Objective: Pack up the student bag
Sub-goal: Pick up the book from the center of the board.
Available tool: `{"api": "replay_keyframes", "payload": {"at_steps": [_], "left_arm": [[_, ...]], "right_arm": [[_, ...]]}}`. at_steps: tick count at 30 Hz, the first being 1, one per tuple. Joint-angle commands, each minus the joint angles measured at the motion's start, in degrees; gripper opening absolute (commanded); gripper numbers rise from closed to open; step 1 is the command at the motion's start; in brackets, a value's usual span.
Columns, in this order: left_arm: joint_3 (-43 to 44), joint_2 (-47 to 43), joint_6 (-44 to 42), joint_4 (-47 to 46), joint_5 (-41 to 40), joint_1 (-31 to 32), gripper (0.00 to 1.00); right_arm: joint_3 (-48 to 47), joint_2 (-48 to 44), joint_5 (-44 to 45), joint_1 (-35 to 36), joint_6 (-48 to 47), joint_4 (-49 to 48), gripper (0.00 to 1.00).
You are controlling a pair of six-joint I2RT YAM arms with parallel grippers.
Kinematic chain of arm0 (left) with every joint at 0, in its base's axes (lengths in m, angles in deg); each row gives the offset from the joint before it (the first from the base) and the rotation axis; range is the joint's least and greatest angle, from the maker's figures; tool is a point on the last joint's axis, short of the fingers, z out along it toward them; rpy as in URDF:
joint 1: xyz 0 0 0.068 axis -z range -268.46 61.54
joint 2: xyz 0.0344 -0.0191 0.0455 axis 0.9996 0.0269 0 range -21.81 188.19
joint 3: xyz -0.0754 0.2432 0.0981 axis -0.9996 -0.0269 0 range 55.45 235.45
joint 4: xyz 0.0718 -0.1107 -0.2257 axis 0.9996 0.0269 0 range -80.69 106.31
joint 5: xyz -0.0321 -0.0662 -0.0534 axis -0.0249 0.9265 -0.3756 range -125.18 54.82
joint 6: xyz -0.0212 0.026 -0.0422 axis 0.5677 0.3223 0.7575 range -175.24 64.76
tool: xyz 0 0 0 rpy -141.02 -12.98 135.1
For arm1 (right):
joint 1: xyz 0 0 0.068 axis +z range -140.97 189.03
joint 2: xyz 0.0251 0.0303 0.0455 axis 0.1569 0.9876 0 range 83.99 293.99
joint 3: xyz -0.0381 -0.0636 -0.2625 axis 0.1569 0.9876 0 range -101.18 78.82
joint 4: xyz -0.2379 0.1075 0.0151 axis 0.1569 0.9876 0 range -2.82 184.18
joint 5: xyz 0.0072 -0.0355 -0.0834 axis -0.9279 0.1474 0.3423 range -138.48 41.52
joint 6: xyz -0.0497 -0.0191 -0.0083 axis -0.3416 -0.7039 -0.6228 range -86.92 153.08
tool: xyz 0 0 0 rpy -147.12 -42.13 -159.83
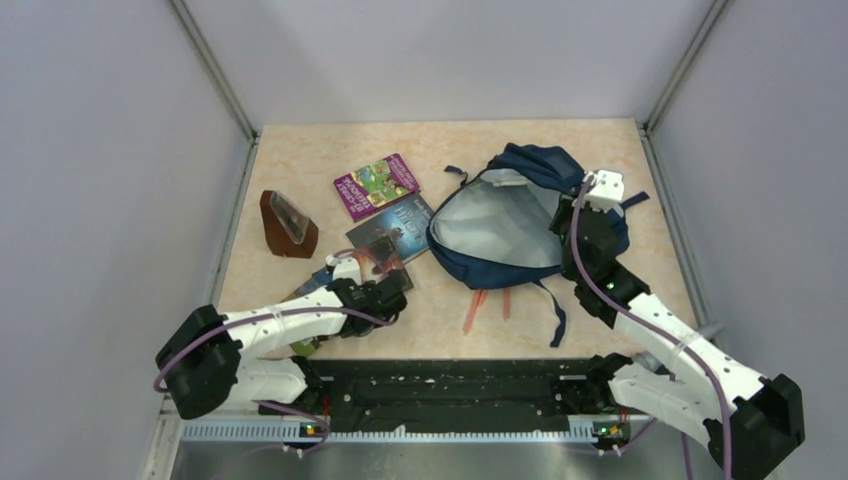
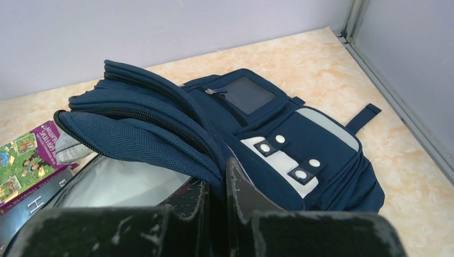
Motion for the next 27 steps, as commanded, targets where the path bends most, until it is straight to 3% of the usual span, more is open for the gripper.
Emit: {"api": "replay_keyframes", "payload": {"at_steps": [1,7,14,21,27], "left_arm": [[2.7,2.0,1.2,-0.8,-2.2,-0.9,0.97],[2.4,5.3,-4.2,-11.3,-2.4,-2.6,0.89],[3.3,8.6,-11.2,-20.1,-4.4,-3.9,0.62],[3.8,11.8,-20.0,-30.8,-5.2,-6.7,0.51],[4.6,13.6,-25.8,-40.4,-3.9,-9.9,0.47]], "right_arm": [[0.0,-2.8,2.3,-1.3,1.8,-5.9,0.0],[-0.1,-2.8,1.2,-1.6,2.3,-6.2,0.0],[0.1,-3.0,1.2,-1.6,1.9,-6.1,0.0],[0.0,-3.4,0.8,-1.6,2.0,-5.7,0.0],[-0.2,-4.1,1.2,-1.7,1.9,-4.9,0.0]]}}
